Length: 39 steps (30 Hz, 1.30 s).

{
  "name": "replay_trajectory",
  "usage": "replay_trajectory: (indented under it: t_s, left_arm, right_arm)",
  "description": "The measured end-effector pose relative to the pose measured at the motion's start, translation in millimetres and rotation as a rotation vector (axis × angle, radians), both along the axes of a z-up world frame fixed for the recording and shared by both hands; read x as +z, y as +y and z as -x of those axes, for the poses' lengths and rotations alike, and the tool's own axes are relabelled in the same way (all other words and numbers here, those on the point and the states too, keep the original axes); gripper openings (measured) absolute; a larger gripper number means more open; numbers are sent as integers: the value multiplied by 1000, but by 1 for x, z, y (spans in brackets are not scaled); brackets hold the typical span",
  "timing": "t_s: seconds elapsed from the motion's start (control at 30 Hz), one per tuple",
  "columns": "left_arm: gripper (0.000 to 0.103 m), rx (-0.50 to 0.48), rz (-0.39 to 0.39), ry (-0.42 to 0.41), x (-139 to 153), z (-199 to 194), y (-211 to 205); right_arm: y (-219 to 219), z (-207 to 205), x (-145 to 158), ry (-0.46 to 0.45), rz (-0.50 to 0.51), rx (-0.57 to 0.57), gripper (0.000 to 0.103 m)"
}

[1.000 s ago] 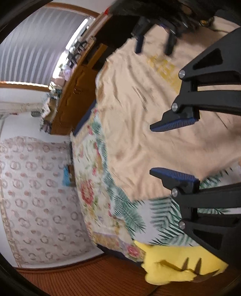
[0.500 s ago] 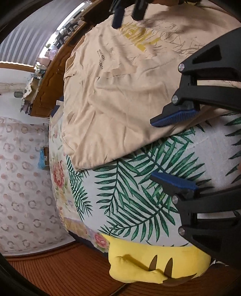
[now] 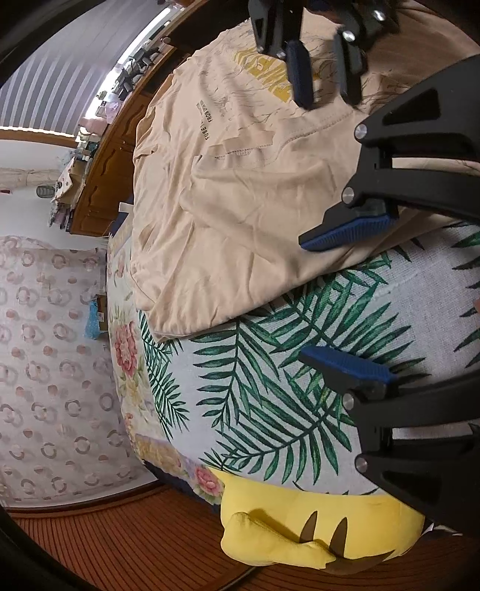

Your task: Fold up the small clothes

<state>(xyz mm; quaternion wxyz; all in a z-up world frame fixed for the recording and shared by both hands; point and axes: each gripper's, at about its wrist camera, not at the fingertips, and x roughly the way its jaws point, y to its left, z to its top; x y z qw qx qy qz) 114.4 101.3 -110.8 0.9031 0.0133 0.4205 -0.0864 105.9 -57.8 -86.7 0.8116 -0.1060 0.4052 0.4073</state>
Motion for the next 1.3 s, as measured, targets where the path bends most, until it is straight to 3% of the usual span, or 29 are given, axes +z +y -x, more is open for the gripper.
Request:
replay_trajectory:
  t_s: [0.17,0.3,0.4,0.77,0.93,1.1,1.2,1.3]
  left_arm:
    - [54,4,3,-1,1,0,-1]
    - [54,28,-3,-2,1,1,0]
    - [54,47,-6,-17,7,7,-1]
    - [54,63,-8,-105,44,14,-9]
    - [54,55,-4,-119,49,9,-21]
    - [54,28,12,-115,53,-8,-39]
    - [54,-7,2,-107,55,-26,-55]
    - [54,-51,-9,-107,58,-46,-74]
  right_arm:
    - [16,0,-11,17,41,25,28]
    - [21,3,-13,-4,53,49,10]
    - [19,6,-11,-19,57,64,3]
    - [-3,21,1,-15,22,43,2]
    - [-14,11,9,-39,18,-23,16]
    - [-36,-7,19,-60,13,-91,24]
    - [-59,-24,28,-74,10,-149,39]
    - [-93,-45,37,-99,10,-223,44]
